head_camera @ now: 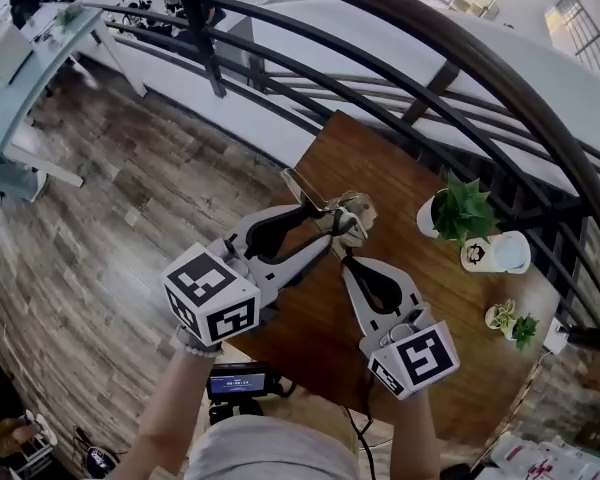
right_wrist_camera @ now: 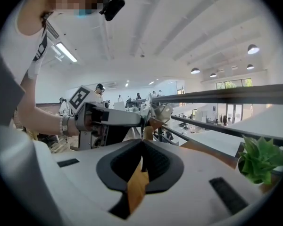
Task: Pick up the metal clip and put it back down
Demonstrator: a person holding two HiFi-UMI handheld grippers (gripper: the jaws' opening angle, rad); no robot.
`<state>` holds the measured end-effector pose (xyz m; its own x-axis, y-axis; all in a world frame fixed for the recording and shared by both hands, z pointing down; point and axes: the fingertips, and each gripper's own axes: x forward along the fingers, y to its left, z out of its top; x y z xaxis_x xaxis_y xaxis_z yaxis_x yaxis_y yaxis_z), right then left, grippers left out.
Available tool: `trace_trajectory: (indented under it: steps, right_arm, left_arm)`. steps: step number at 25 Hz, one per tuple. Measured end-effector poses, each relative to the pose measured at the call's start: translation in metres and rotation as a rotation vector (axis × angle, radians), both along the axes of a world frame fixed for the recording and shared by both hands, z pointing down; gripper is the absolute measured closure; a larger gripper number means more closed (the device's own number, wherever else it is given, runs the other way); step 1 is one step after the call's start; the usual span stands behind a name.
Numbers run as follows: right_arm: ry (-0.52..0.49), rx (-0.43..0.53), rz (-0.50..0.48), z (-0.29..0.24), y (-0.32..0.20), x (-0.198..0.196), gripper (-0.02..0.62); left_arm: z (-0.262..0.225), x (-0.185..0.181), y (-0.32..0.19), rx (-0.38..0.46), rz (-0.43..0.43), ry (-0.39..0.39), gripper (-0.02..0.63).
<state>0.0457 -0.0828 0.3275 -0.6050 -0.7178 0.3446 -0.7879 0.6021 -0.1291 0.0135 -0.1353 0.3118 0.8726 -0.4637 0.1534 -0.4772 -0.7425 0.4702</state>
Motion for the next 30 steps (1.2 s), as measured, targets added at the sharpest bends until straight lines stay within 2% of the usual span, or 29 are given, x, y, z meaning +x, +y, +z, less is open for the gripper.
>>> trace_trajectory:
  steps: [16,30]
  right_arm:
    - [0.027,0.115,0.0,-0.062,0.016,-0.009,0.578]
    - [0.054,0.114,-0.005,-0.056,0.009,-0.005,0.578]
  left_arm:
    - [-0.072,-0.009,0.019,0.139,0.013,0.012,0.414]
    - [-0.063,-0.006,0.012,0.125,0.01,0.019,0.414]
